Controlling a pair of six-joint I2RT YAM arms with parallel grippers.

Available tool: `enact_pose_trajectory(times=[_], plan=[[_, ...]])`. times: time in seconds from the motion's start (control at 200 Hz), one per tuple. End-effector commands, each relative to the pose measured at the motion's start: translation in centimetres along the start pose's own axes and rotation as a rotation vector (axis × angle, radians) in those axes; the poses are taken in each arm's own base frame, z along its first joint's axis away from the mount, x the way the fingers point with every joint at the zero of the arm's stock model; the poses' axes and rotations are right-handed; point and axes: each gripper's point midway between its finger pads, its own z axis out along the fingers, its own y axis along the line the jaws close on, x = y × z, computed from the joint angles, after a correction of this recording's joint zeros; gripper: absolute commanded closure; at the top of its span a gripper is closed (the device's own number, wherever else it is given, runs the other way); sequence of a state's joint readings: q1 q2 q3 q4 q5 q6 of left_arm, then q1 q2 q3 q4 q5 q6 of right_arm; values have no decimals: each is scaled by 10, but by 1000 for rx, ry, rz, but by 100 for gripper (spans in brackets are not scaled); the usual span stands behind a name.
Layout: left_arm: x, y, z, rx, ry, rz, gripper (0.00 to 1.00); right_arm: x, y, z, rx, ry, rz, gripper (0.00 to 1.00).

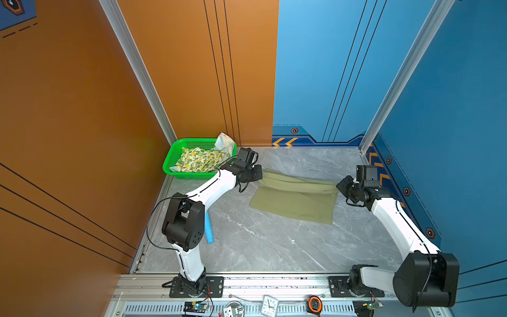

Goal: Fold and stack skirts
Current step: Fold the skirt at the center of the table.

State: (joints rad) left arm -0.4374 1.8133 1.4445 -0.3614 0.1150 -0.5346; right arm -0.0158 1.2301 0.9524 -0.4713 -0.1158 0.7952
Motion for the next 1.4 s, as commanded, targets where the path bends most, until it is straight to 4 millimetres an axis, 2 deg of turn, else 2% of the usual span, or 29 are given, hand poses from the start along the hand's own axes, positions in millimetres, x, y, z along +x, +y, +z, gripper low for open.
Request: enact_pose_trajectory(times=[0.0,0.13,0.275,0.456,0.646,0.711,0.741,0.781,0.801,0.851,0.941,1.016,1.101,1.207,1.392], plan=[[-9,-2,-6,6,-4,24,100,19,-22,-10,81,17,12,100],[-12,0,-5,-3,-12,31,100,39,-27,-13,91,31,-6,100],[-1,8,-3,-26,7,28,100,64,-40,-11,117,60,-18,100],[32,28,2,-68,57,21,100,94,-61,-7,154,95,-27,100],[82,57,14,-109,129,-13,100,122,-88,3,179,114,-26,100],[98,63,19,-116,155,-22,100,129,-93,7,185,136,-37,78],[104,63,20,-115,165,-23,100,130,-94,8,186,145,-48,61],[110,63,21,-115,175,-21,100,130,-92,8,186,152,-61,45],[112,63,21,-114,177,-16,100,130,-91,8,185,152,-66,41],[115,62,20,-116,179,-10,88,127,-89,7,188,154,-74,34],[113,62,17,-122,169,-5,56,121,-82,7,182,164,-85,31],[108,64,12,-144,152,-1,43,118,-80,9,188,174,-90,31],[99,66,7,-164,126,5,35,115,-78,14,181,198,-89,31],[87,63,2,-171,92,18,31,108,-74,19,172,216,-109,30],[68,45,-2,-188,56,126,21,98,-72,34,120,247,-66,29]])
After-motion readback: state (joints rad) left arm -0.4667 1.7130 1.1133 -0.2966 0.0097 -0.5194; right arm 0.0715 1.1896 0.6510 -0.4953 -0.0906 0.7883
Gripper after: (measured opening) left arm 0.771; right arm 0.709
